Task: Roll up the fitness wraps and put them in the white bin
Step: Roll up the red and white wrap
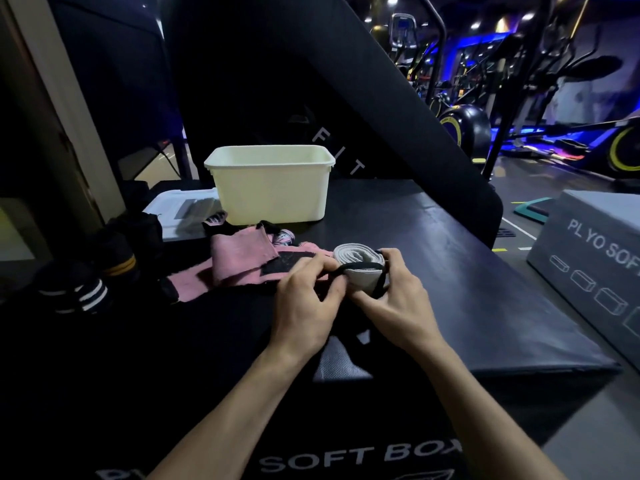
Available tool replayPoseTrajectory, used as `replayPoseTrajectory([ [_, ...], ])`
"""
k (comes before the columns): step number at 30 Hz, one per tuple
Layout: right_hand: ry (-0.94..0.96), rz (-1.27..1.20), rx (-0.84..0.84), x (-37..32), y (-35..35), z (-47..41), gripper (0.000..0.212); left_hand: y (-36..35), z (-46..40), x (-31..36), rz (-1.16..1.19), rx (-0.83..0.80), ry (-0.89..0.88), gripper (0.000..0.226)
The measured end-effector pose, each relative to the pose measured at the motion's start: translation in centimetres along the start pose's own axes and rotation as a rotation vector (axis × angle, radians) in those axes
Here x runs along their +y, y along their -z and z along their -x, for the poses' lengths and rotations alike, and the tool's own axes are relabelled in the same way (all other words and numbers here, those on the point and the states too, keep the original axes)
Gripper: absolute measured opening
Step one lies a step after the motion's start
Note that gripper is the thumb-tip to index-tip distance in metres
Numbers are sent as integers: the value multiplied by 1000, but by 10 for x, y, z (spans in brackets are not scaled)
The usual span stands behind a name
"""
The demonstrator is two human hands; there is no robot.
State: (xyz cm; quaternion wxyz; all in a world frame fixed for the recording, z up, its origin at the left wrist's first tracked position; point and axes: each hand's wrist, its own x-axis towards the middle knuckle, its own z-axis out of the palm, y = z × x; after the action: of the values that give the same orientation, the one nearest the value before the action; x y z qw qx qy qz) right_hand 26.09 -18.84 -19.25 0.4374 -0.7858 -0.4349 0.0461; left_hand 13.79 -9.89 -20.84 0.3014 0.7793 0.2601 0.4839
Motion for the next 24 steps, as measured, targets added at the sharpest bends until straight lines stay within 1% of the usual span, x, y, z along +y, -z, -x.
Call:
replayPoseTrajectory([
  [2, -23, 66, 50, -3, -4, 0, 52, -7, 1, 2, 142, -53, 91, 15],
  [3, -26, 83, 64, -4, -5, -1, 50, -10, 1, 2, 175, -76, 110, 18],
  [5, -20, 88, 76, -4, -6, -2, 49, -10, 2, 3, 161, -105, 83, 18],
  [7, -34, 69, 72, -1, -4, -3, 52, -6, 1, 3, 107, -123, 16, 15],
  [9, -21, 11, 22, 5, 0, -4, 57, 0, 0, 0, 44, -134, -28, 13],
  [11, 36, -127, -112, 10, 5, -3, 60, 4, 1, -1, -28, -123, -19, 9],
  [13, 76, -228, -182, 13, 8, -4, 64, 5, -1, -2, -41, -94, 41, 6],
  [16, 103, -137, -126, 11, 5, -5, 63, -2, -1, 3, 13, -18, 95, 16],
  [19, 55, -42, -72, 6, 0, -2, 57, -13, 2, 10, 93, 8, 46, 12],
  [21, 25, -7, -60, 5, 1, -2, 56, -21, 6, 11, 143, -27, -7, 4],
  [22, 13, -4, -55, 5, 2, -2, 58, -24, 6, 10, 147, -69, -10, 4],
  [24, 1, -14, -47, 8, 5, -3, 59, -22, 6, 5, 127, -185, 8, 16],
])
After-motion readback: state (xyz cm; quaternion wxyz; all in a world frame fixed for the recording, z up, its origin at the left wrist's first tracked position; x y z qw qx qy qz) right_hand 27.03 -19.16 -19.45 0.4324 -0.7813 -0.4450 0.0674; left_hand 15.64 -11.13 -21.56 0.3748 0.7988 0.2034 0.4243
